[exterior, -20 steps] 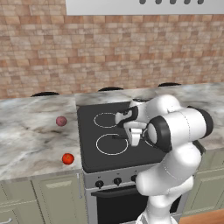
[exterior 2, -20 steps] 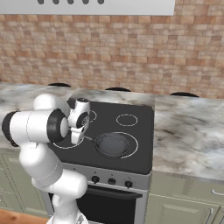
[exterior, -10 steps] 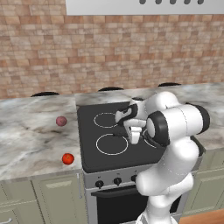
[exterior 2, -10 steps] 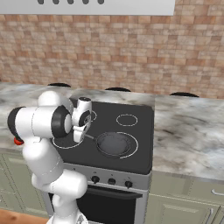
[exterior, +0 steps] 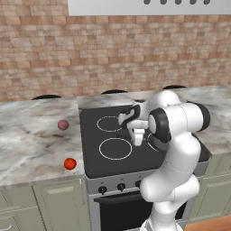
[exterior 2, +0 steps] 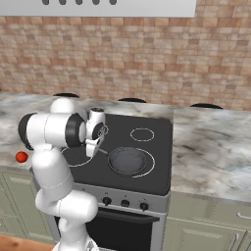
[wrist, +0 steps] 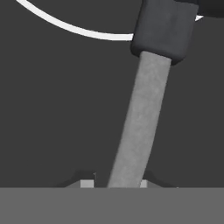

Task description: Place the pan on the front right burner on the stove. Then place the tomato and the onion in the pan and turn on the front right burner.

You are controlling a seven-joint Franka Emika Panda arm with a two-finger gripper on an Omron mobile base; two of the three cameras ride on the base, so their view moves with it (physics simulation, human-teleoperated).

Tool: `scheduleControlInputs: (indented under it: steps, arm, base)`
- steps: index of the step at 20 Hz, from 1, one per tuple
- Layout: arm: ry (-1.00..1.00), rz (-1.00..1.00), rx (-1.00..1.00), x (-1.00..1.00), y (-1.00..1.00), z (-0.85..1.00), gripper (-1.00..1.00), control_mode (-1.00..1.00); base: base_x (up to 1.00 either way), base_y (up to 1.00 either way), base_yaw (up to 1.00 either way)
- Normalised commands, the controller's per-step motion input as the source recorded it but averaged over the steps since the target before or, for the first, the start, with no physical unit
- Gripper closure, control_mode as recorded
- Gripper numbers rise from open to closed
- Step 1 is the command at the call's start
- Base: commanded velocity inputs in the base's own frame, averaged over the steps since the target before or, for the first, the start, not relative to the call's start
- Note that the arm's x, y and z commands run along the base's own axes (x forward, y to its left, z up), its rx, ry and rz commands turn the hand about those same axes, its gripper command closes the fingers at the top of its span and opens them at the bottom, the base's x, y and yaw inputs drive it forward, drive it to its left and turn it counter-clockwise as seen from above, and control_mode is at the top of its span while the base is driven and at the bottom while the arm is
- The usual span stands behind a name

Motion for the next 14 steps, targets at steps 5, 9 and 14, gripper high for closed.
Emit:
scheduleControlInputs:
  steps: [5, 9, 14]
  arm:
    - [0.0, 0.0, 0.0, 0.27, -0.13, -0.16, 1.0, -1.0]
    - [0.0, 0.0, 0.0, 0.19, -0.21, -0.28, 1.0, -1.0]
    - [0.0, 0.0, 0.0, 0.11, -0.27, -0.34, 1.0, -1.0]
  base:
    - [0.0, 0.0, 0.0]
    - [0.0, 0.0, 0.0]
    - [0.0, 0.0, 0.0]
